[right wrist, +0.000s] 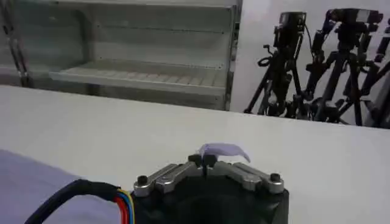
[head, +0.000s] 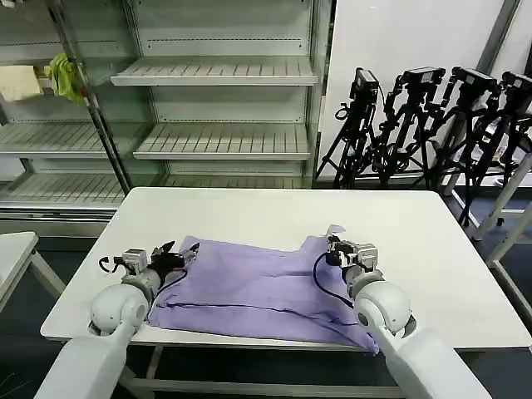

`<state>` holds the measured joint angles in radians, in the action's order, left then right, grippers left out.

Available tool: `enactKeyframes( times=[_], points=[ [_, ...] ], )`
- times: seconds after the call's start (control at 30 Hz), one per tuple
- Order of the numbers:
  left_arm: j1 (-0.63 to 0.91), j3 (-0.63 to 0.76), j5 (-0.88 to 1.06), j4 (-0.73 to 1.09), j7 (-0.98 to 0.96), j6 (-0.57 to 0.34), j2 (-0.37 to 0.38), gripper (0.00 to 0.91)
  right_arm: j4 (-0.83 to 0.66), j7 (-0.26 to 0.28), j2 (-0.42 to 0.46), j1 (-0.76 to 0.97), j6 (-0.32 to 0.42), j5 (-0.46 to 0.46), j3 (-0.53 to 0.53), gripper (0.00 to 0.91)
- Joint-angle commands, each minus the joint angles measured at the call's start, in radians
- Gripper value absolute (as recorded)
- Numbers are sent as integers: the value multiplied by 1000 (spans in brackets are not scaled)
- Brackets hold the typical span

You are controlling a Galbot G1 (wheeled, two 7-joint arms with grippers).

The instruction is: Fold and organize the clothes.

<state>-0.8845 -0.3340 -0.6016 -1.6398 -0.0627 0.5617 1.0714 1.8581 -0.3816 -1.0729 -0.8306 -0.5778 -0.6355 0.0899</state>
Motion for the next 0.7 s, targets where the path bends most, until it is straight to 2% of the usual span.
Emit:
enactKeyframes(
  times=[0.03, 0.33, 0.5, 0.67, 0.7],
  points=[
    [86, 43, 14, 110, 8, -5, 3, 907, 4, 0, -1, -4, 0, 3, 1, 0],
    [122, 56, 13, 170, 16, -7, 0, 907, 34, -3, 4, -12, 0, 2, 0, 0],
    [126, 59, 18, 184, 21, -8, 2, 806, 45, -4, 4, -17, 0, 2, 1, 0],
    [126, 62, 26, 191, 28, -9, 4, 766, 54, -5, 4, -23, 0, 2, 1, 0],
    [126, 63, 26, 192, 29, -9, 5, 705, 55, -5, 5, -23, 0, 2, 1, 0]
  ],
)
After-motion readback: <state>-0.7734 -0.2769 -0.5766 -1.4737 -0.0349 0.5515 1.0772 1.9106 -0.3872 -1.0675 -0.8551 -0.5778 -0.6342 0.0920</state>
